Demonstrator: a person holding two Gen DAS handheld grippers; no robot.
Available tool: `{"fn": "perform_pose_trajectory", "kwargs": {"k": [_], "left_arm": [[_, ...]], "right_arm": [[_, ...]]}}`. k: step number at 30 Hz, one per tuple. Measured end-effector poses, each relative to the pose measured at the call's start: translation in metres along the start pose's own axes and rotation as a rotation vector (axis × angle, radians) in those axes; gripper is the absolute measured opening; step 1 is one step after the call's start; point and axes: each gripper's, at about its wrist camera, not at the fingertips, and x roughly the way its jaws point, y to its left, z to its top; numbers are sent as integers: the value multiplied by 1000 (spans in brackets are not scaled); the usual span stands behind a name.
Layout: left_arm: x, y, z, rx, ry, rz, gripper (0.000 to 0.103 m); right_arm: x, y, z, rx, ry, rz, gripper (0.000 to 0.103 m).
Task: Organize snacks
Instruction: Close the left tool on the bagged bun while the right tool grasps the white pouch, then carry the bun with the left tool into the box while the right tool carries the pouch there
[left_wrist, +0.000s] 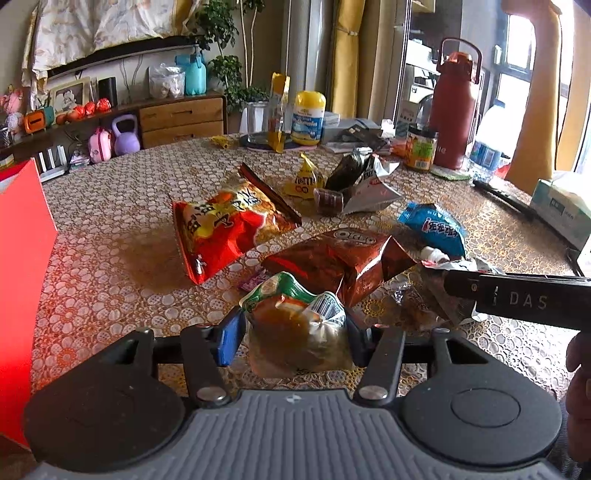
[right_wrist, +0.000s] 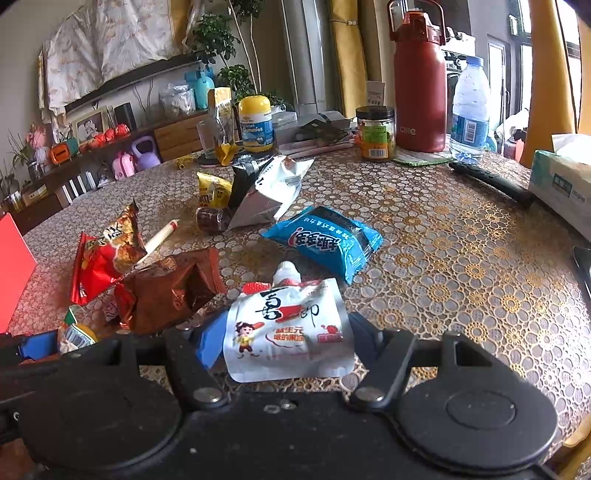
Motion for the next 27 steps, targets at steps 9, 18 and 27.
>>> {"fn": "perform_pose_trajectory", "kwargs": {"k": [9, 18, 27], "left_arm": [[-27, 6, 1, -8, -49, 0, 51], [-54, 14, 5, -27, -100, 3, 50], [-87, 32, 17, -64, -170, 28, 50]], "right_arm": [[-16, 1, -2, 0, -30, -8, 68], [-32, 4, -6, -8, -60, -18, 67], [-64, 22, 7, -42, -134, 12, 67]]}}
